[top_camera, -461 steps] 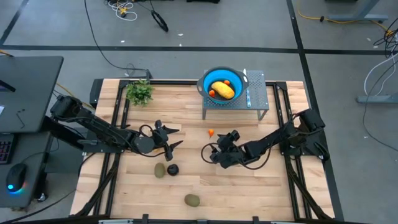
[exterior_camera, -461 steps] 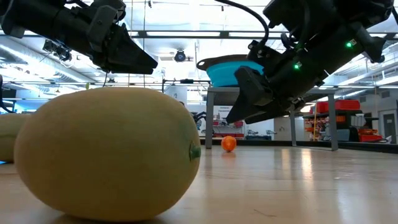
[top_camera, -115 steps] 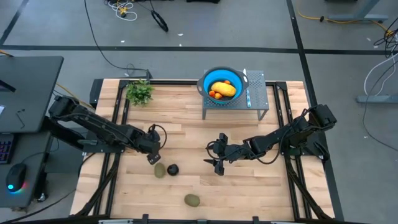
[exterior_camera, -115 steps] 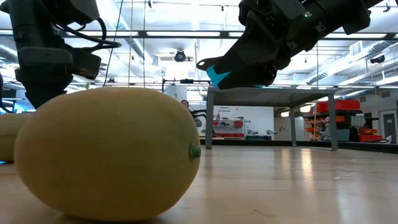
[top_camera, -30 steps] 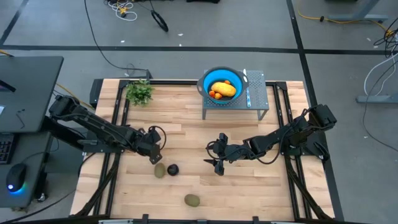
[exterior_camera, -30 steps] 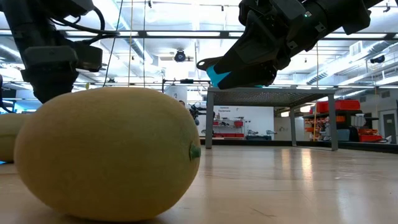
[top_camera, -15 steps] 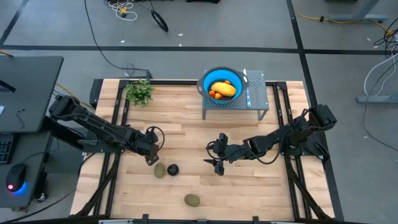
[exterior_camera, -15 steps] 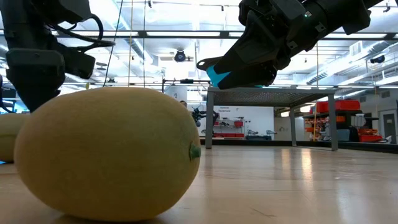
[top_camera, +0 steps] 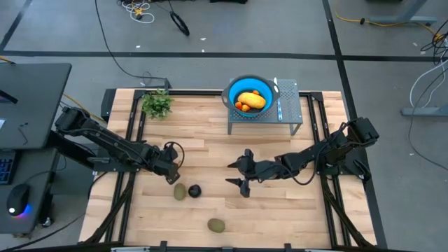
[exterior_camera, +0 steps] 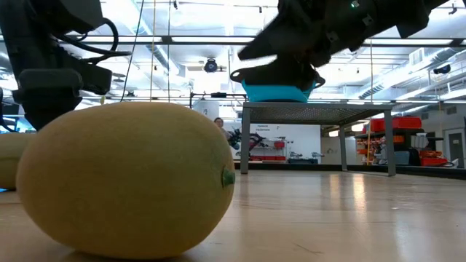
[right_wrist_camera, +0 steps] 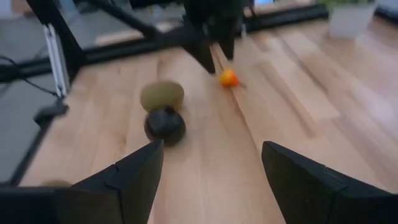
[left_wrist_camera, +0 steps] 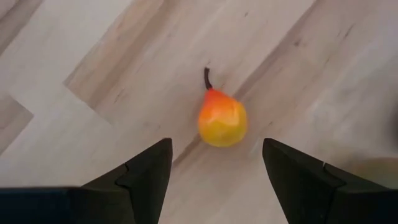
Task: Pick & Place Fruit
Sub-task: Put the yellow peach into the blue strainer bowl
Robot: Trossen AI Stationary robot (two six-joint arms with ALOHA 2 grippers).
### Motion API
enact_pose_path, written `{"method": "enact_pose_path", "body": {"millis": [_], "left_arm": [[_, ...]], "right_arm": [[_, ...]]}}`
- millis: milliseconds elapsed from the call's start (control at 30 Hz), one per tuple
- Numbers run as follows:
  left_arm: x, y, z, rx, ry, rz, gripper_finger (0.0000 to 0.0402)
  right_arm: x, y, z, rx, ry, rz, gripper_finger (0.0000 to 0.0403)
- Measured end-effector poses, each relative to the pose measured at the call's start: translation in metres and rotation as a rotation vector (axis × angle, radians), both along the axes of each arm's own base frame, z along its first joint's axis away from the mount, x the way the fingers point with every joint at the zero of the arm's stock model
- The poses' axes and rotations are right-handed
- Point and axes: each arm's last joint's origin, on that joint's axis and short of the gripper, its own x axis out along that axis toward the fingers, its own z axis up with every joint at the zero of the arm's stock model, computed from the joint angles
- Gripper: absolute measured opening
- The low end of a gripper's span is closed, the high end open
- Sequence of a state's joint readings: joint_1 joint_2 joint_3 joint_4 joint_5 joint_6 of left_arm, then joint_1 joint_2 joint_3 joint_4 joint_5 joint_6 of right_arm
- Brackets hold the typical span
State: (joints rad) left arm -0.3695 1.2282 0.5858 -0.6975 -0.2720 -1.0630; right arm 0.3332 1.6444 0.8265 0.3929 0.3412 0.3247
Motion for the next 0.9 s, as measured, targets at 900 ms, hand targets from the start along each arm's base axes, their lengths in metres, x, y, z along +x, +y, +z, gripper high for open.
{"method": "enact_pose_path", "body": {"millis": [900], "left_arm": [[0.0007, 0.0008, -0.0006, 0.048, -0.041, 0.036, 0.0258]], "right_arm": [[0.0030, 0.0013, 0.0077, 0.013, -0.079, 0.017, 0.0282]]}}
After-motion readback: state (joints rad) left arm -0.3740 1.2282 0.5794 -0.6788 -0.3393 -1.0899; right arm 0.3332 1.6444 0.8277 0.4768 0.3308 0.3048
